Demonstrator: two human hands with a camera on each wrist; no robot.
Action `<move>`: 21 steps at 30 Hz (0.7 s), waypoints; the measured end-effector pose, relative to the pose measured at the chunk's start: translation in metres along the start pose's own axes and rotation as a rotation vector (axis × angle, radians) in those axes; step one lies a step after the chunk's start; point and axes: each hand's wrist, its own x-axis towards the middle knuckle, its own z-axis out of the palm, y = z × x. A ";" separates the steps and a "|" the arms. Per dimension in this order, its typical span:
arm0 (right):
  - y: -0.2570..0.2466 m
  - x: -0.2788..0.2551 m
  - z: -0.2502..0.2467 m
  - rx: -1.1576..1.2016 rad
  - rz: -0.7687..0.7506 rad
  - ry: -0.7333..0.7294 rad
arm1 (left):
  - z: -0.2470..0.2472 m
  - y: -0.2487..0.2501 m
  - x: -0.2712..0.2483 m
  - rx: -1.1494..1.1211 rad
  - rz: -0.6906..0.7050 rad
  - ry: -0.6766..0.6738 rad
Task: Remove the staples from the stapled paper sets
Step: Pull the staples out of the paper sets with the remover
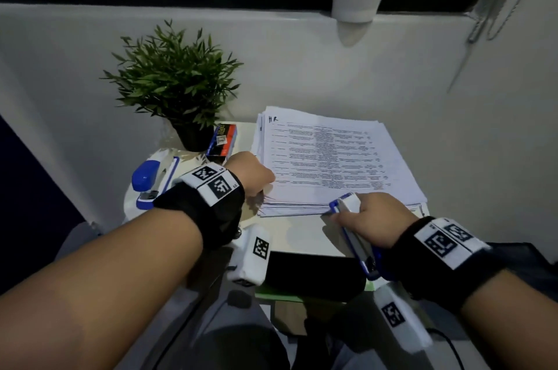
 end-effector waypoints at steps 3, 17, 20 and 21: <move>-0.003 0.002 -0.002 -0.080 0.001 -0.019 | -0.001 0.013 -0.004 0.071 -0.005 0.022; 0.003 -0.001 0.001 -0.175 -0.017 -0.057 | -0.004 0.039 0.015 -0.252 -0.137 0.191; 0.005 -0.001 0.002 -0.164 -0.024 -0.050 | -0.011 0.039 0.009 -0.131 -0.120 0.128; 0.005 -0.002 0.002 -0.172 -0.032 -0.050 | -0.012 0.039 0.007 -0.075 -0.105 0.090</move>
